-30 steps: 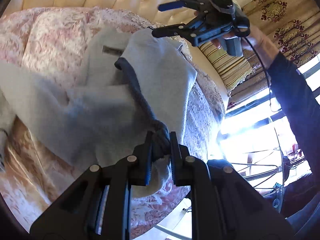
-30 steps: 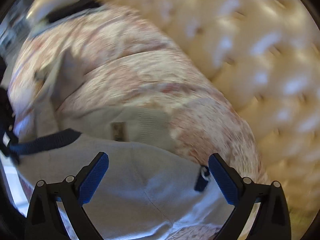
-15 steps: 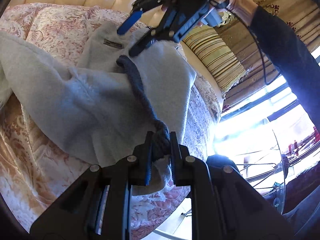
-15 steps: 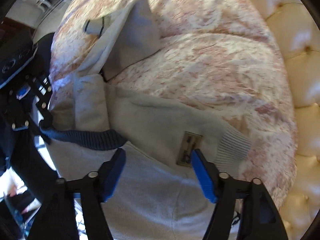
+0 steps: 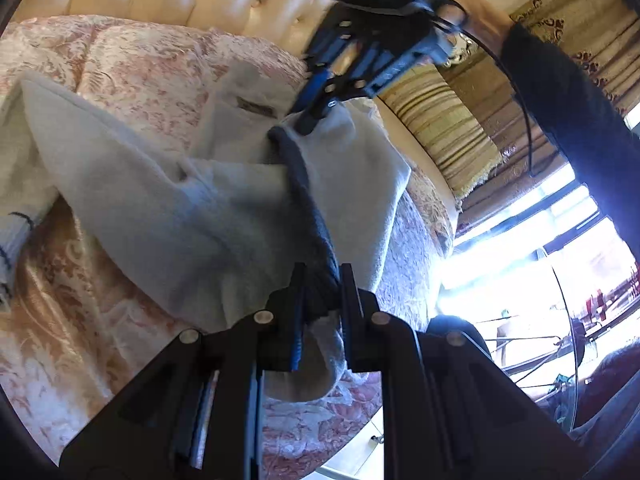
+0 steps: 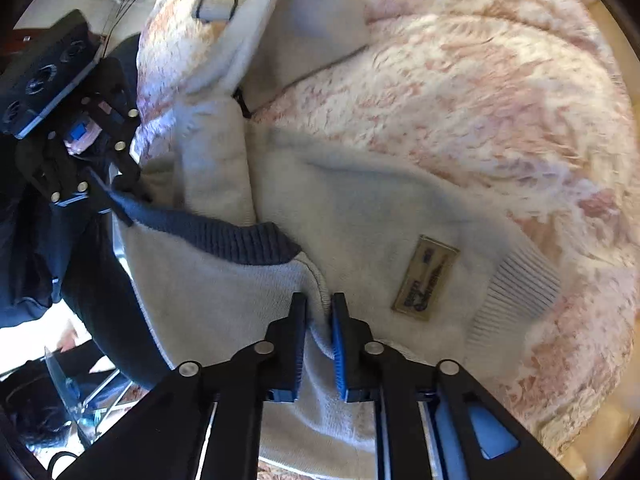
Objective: Fold clothes
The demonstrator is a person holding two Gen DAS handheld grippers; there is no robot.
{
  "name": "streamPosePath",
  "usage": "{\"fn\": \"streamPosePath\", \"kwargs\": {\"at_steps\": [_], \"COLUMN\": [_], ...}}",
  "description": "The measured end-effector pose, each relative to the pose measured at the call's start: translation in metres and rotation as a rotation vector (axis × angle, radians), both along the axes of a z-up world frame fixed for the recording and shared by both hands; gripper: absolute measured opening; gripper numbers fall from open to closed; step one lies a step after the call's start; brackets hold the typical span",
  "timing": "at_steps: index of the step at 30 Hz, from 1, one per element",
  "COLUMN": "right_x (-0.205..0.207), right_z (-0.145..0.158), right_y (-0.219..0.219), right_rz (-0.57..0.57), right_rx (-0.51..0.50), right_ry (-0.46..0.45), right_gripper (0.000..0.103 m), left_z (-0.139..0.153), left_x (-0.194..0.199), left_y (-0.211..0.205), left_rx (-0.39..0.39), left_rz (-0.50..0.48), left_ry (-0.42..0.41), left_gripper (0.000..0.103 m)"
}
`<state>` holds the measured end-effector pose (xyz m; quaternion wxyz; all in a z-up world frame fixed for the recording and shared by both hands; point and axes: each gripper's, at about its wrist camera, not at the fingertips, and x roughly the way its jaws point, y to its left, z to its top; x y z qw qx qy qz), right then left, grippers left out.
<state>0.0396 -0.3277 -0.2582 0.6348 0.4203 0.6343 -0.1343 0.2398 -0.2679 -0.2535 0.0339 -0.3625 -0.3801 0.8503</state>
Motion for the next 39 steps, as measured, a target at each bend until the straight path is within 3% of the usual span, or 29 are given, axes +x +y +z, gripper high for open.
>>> {"fn": "streamPosePath", "kwargs": {"at_steps": [3,7,13,16,18,21,22,25,31,34,35,38,39], "right_x": [-0.008,-0.026,-0.029,-0.026,-0.022,-0.016,-0.009,0.002,0.012,0.007,0.004,-0.006,-0.008], "right_z": [0.043,0.122,0.243,0.296,0.328,0.374,0.373,0.359,0.295,0.266,0.259,0.237,0.231], "right_y": [0.012,0.047,0.119,0.141,0.16,0.183,0.183,0.182,0.179,0.176,0.175,0.169,0.168], "right_rz": [-0.06,-0.215,-0.488,-0.621,-0.676,-0.734,-0.731,-0.725,-0.707,-0.72,-0.732,-0.763,-0.773], "right_rx": [-0.14,-0.429,-0.907,-1.114,-1.207,-1.313,-1.31,-1.268,-1.117,-1.074,-1.064,-1.04,-1.036], "right_ry": [-0.003,0.001,0.015,0.027,0.016,0.001,0.018,0.063,0.05,0.019,0.011,-0.004,-0.006], "right_gripper": [0.008,0.008,0.008,0.0,0.0,0.0,0.0,0.0,0.001,0.002,0.002,0.002,0.003], "left_z": [0.015,0.058,0.178,0.241,0.277,0.316,0.32,0.306,0.23,0.172,0.151,0.09,0.079], "left_x": [0.005,0.01,-0.002,-0.004,-0.004,-0.01,-0.01,-0.007,0.014,0.024,0.027,0.034,0.033], "left_y": [-0.01,-0.034,-0.054,-0.055,-0.055,-0.052,-0.05,-0.047,-0.067,-0.107,-0.124,-0.167,-0.173], "left_rx": [-0.036,-0.104,-0.328,-0.444,-0.5,-0.575,-0.591,-0.552,-0.369,-0.179,-0.101,0.124,0.166], "left_rz": [0.049,0.135,0.221,0.248,0.266,0.244,0.247,0.233,0.261,0.33,0.357,0.441,0.455], "left_ry": [0.009,0.05,0.123,0.152,0.174,0.162,0.157,0.11,0.026,-0.033,-0.053,-0.074,-0.071], "left_gripper": [0.017,0.017,0.017,0.014,0.002,0.002,0.002,0.002,0.004,0.007,0.015,0.069,0.074]}}
